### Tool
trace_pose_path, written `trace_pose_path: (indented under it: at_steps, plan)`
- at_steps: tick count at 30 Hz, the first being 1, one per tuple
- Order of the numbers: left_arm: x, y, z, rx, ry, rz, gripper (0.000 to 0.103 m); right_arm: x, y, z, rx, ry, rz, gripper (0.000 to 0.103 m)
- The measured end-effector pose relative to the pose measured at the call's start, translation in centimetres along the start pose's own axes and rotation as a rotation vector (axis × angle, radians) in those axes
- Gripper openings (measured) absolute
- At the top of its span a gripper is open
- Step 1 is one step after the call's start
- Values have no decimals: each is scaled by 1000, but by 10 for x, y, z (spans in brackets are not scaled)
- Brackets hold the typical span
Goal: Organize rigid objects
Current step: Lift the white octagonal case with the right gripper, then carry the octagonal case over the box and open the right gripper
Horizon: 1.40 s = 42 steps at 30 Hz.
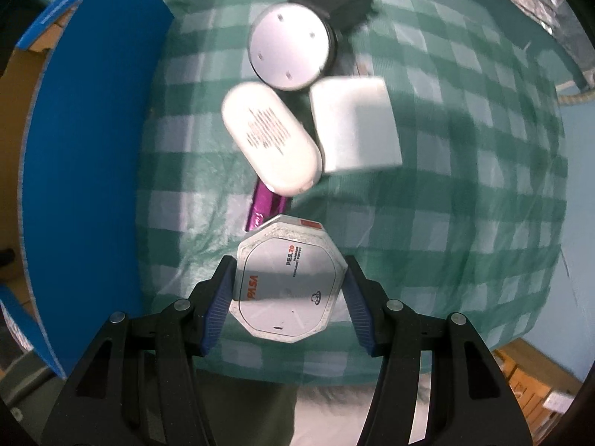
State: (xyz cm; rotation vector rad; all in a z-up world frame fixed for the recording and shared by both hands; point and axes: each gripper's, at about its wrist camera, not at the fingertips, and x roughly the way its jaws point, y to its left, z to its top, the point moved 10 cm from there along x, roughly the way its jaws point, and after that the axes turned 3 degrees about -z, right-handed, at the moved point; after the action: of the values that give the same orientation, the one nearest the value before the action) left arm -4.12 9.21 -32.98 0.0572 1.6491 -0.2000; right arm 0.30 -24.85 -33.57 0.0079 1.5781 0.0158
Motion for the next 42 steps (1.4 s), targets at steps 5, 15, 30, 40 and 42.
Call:
trace_pose_path:
  at_steps: [5, 15, 30, 40, 42]
  plan:
    - [0, 0, 1, 1, 0, 2, 15, -24, 7, 11, -34, -12, 12, 57]
    - [-1, 1, 2, -6, -2, 2, 15, -56, 34, 40, -114, -51, 31, 57]
    - [-1, 3, 5, -18, -6, -2, 15, -96, 78, 85, -292, -135, 71, 54]
    - [-1, 5, 5, -27, -8, -4, 15, -112, 121, 112, -399, -177, 77, 54]
    - [0, 6, 4, -28, -8, -4, 15, -112, 130, 117, -418, -182, 76, 54]
